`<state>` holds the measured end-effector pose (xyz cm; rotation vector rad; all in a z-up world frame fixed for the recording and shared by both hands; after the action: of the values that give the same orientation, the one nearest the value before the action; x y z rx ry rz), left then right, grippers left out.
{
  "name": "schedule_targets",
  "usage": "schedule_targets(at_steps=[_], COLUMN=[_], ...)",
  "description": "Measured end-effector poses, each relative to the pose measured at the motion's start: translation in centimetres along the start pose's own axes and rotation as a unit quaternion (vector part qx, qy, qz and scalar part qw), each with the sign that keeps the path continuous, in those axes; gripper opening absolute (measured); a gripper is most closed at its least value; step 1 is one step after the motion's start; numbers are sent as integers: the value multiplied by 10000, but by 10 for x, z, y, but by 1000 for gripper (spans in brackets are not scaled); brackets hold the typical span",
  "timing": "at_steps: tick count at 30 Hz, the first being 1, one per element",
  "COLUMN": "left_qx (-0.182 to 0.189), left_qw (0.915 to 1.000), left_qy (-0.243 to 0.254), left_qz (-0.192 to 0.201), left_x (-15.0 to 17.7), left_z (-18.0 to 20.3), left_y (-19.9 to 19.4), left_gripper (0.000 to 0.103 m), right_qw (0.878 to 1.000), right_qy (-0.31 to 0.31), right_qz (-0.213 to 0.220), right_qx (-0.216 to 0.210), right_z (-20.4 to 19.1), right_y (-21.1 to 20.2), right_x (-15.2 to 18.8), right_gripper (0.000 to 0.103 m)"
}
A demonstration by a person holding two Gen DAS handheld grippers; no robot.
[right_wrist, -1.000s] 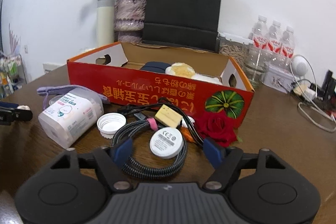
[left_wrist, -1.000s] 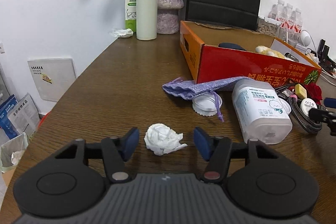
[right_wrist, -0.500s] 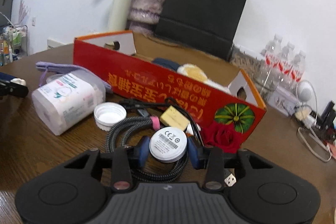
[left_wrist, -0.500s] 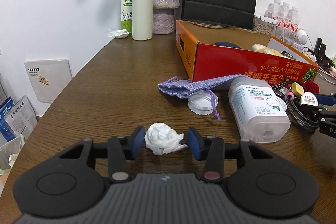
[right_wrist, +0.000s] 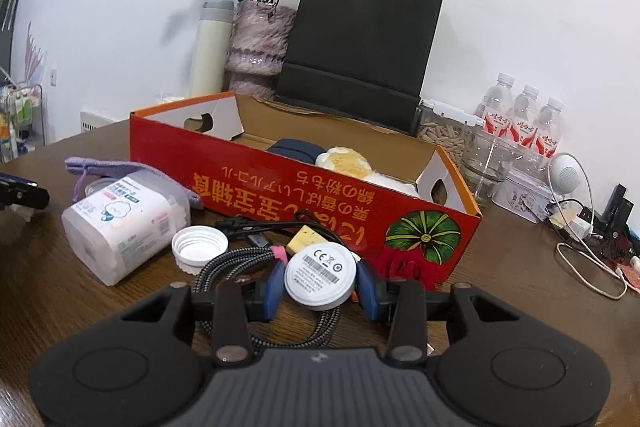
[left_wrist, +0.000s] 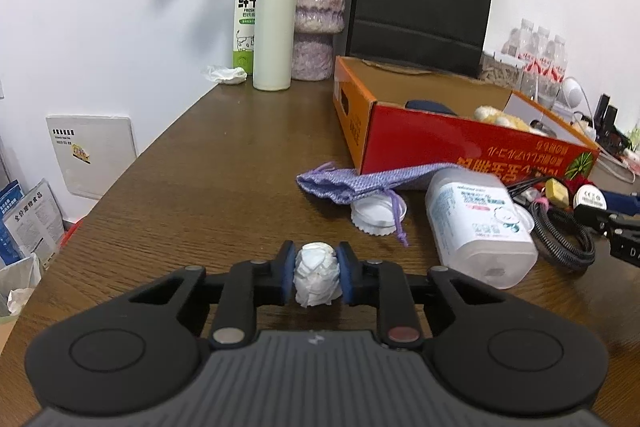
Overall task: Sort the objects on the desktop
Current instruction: 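Carry the tissue and white puck with both tools into the cardboard box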
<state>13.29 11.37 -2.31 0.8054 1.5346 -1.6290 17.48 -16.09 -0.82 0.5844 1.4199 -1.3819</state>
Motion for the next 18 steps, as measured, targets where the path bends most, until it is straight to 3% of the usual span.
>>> schedule_targets(at_steps=[8, 18], left_qx=[81, 418], left_qw=[9993, 9935], left_qy=[-69, 120], left_qz=[357, 1048], left_x=[-13, -69], left_z=[6, 41], left_y=[-18, -31], left_gripper=[22, 23], right_qw=[9996, 9970], right_qy=[138, 134], right_qz=[237, 762], right_qx=[-61, -39], right_z=[5, 23], right_y=[-16, -24], right_x=[-8, -52], right_gripper=[38, 38])
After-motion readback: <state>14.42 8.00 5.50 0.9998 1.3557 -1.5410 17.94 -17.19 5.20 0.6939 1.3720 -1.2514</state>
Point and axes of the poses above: each gripper's, at about its wrist camera, not at the fingertips, and y roughly the way its jaws point, z to its right, x to its underside, the point moved 4 cm from there along y, roughly the way its jaws point, and after that the axes turned 2 degrees about z, right-handed, at the moved point
